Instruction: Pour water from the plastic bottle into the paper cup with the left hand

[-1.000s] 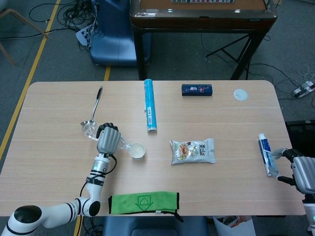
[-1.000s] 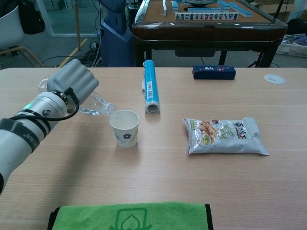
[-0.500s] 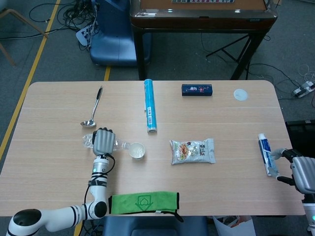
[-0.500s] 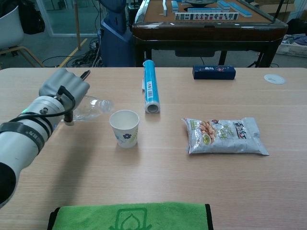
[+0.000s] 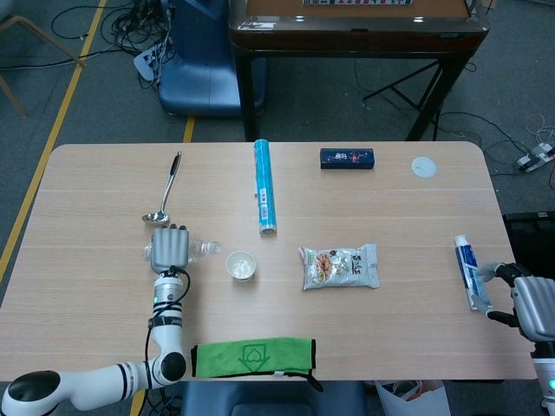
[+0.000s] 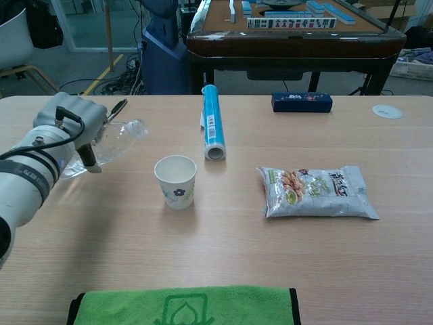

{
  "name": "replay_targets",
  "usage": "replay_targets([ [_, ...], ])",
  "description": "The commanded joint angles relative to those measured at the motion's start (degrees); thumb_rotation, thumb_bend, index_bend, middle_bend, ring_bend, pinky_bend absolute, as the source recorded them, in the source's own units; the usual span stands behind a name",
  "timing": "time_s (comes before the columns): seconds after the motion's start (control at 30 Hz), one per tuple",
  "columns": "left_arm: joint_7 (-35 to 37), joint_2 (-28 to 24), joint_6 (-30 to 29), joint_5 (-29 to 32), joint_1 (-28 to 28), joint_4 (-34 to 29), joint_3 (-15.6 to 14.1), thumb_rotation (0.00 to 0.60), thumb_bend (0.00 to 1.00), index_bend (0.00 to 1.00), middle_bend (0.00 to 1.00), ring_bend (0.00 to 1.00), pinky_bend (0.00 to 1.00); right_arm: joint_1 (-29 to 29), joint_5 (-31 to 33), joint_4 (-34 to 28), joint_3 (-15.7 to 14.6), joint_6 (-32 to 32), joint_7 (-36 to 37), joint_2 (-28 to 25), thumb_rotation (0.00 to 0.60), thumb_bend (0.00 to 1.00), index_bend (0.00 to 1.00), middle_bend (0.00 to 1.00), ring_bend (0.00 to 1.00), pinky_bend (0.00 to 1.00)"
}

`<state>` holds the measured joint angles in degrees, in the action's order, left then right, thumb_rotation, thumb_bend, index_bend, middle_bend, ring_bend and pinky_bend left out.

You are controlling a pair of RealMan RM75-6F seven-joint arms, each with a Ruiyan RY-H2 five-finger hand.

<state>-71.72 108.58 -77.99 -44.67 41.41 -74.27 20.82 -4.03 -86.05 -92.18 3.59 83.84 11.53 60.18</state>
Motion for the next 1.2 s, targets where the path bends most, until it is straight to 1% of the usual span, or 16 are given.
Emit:
replay_targets([
  [0.03,4.6,-1.7,-1.1,2.1,-1.6,-2.0,2.8,0.6,0.04,0.54,0.54,0.55,0.83,0.0,0.0,0.0,0.0,0.0,0.0,0.0,0.6,0.23,0.45,0.5,0.41,0.66],
  [0.07,6.4,-2.3,-1.3,2.8,-2.1,-2.7,3.8,0.6,0.04,0.54,0.54,0.55,0.83,0.0,0.1,0.0,0.0,-0.1,-0.1,0.0,0.6,0.23,0.45,0.5,0.41,0.66],
  [0.17,11.2,-3.8,-1.4,3.9,-3.5,-4.3,5.4,0.6,0.04,0.54,0.53,0.54,0.83,-0.1,0.2,0.2,0.0,-0.3,-0.2,0.2,0.6,0.23,0.45,0.5,0.41,0.66],
  [0.4,23.4,-5.6,-1.7,3.3,-6.8,-5.1,6.7,0.6,0.04,0.54,0.53,0.54,0.83,-0.3,0.6,0.5,-0.1,-1.0,-0.9,0.6,0.6,0.23,0.45,0.5,0.41,0.66],
  [0.53,30.5,-6.0,-1.5,3.4,-8.7,-4.9,7.8,0.6,0.07,0.54,0.53,0.54,0.82,-0.4,0.8,0.6,-0.1,-1.2,-1.2,0.8,0.6,0.23,0.45,0.5,0.41,0.66],
  [0.67,37.7,-6.1,-1.6,1.2,-10.4,-3.0,7.2,0.6,0.07,0.54,0.53,0.53,0.75,-0.6,1.0,0.9,-0.2,-1.9,-1.6,1.2,0.6,0.23,0.45,0.5,0.41,0.66],
  [0.83,44.7,-6.2,0.0,0.9,-11.9,-0.9,7.4,0.6,0.07,0.54,0.53,0.53,0.73,-0.9,1.3,1.2,-0.3,-2.6,-2.4,1.6,0.6,0.23,0.45,0.5,0.41,0.66],
  [0.93,48.0,-6.6,1.3,0.5,-12.7,0.0,7.1,0.6,0.07,0.54,0.53,0.53,0.67,-1.0,1.5,1.3,-0.2,-2.8,-2.9,1.8,0.6,0.23,0.45,0.5,0.41,0.66],
  [1.13,54.4,-7.4,3.9,1.1,-14.3,0.9,7.6,0.6,0.07,0.53,0.53,0.51,0.6,-1.1,1.9,1.6,-0.3,-3.3,-3.4,2.2,0.6,0.23,0.45,0.5,0.41,0.66],
  [1.2,55.2,-7.9,5.2,1.2,-14.5,1.0,7.3,0.6,0.07,0.52,0.53,0.5,0.54,-1.2,1.9,1.6,-0.3,-3.4,-3.5,2.2,0.6,0.23,0.45,0.5,0.41,0.66],
])
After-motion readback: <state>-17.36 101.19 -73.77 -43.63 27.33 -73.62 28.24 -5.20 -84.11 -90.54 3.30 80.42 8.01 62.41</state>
